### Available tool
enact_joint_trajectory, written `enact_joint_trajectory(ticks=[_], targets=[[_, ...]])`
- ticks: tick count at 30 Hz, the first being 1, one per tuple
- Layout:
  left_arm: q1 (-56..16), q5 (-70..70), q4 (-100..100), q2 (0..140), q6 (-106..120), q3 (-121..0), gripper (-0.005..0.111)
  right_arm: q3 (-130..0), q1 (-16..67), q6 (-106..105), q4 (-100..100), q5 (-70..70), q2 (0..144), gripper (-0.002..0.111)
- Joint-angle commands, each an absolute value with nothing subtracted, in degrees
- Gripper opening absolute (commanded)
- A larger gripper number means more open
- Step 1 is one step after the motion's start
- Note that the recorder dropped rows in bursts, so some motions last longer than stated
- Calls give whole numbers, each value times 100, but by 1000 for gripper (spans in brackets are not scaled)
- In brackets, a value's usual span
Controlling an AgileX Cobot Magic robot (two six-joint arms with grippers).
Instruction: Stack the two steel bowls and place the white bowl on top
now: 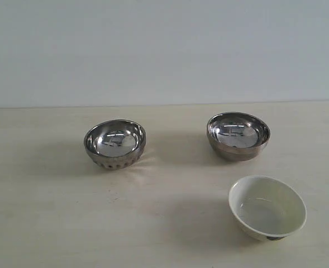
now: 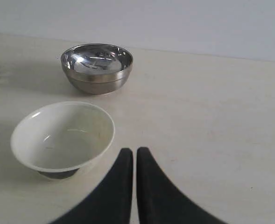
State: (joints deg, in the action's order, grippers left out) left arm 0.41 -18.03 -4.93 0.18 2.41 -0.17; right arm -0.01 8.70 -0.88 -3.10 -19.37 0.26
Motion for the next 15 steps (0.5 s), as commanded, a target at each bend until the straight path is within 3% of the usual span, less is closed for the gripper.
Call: enact_joint_trajectory(ticks=[1, 10, 15], targets=[[12, -1760, -493, 0, 214, 0, 4, 0, 859, -138, -364, -1913, 0, 0], [12, -1760, -493, 0, 214, 0, 4, 0, 859, -207, -364, -752, 0, 0], [12, -1760, -493, 0, 214, 0, 4, 0, 859, -207, -364, 1098, 0, 0]])
